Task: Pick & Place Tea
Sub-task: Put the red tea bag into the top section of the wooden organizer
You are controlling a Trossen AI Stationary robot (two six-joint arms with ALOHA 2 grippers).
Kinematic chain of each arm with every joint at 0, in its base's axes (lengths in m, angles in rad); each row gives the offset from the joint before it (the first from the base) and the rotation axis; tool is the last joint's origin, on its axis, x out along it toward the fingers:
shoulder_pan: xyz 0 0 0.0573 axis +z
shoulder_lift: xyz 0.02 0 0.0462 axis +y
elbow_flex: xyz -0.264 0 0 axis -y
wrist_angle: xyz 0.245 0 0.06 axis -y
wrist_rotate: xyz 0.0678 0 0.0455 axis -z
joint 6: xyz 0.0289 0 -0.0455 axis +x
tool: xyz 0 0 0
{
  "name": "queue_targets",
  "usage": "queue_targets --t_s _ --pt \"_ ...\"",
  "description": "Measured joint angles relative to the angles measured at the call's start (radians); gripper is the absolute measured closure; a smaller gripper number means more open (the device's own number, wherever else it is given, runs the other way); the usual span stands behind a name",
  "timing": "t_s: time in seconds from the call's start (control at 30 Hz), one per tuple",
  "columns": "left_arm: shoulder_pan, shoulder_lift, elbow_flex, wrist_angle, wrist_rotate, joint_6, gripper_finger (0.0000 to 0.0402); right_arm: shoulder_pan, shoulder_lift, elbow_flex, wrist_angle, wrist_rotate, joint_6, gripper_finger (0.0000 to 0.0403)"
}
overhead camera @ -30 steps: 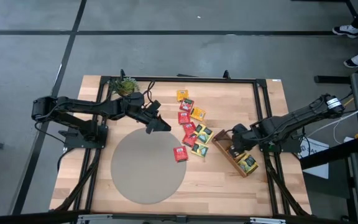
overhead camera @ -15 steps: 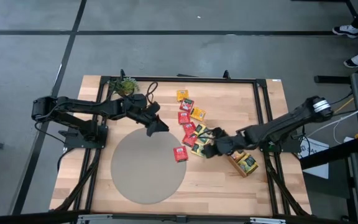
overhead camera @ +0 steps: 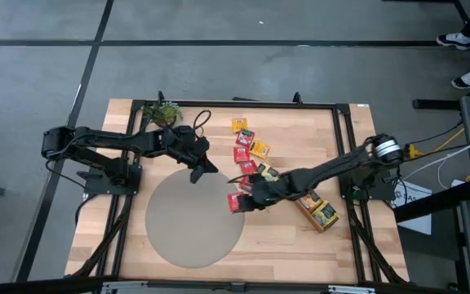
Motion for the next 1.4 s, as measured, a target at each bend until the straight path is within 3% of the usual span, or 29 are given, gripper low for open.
queue_targets --t_s 0.23,0.5,0.63,0.87,1.4 --pt "-0.050 0.000 0.000 -0.056 -0.001 0.088 0.0400 0.000 0.131 0.142 -0.114 -0.042 -0.003 0.0292" --pt "-0.142 0.041 0.000 -0.049 -0.076 0.143 0.0400 0.000 0.163 0.162 -0.198 -0.051 -0.003 0.0327" --pt "-0.158 0.107 0.000 0.009 -0.060 0.148 0.0401 -0.001 0.123 0.162 -0.264 -0.005 -0.006 0.0341" --pt "-0.183 0.239 0.001 0.137 -0.063 0.158 0.0400 -0.001 0.090 0.163 -0.315 -0.030 -0.008 0.0346" --pt "-0.223 0.536 0.150 0.183 -0.097 0.105 0.0400 0.009 0.069 0.135 -0.415 -0.083 -0.001 0.0347"
